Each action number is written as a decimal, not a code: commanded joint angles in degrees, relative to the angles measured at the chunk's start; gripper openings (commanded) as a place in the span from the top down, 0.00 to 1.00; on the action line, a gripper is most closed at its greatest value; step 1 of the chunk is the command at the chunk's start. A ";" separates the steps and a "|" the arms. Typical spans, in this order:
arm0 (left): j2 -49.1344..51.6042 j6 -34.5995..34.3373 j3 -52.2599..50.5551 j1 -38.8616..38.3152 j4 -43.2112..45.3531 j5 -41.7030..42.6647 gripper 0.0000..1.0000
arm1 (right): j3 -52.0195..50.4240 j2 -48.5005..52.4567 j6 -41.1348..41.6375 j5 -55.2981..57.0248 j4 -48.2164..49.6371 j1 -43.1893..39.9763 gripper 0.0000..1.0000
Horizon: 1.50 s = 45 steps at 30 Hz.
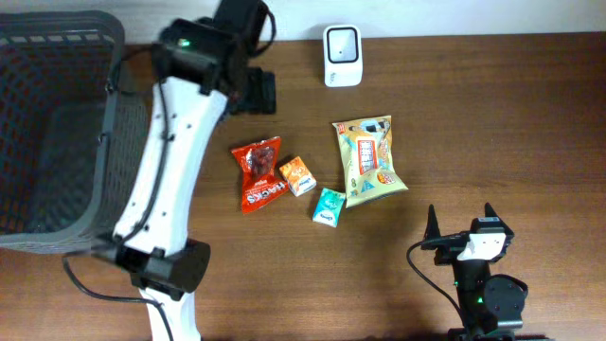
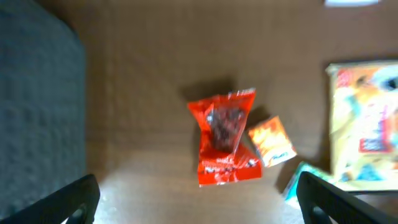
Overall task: Scan the item barcode
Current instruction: 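Lift the red bag out and place it left of the orange box, then move the right gripper toward the yellow snack bag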
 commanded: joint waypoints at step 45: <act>-14.43 3.63 -36.63 1.75 20.55 10.69 0.01 | -0.46 -0.33 0.44 -51.28 17.79 -0.35 0.02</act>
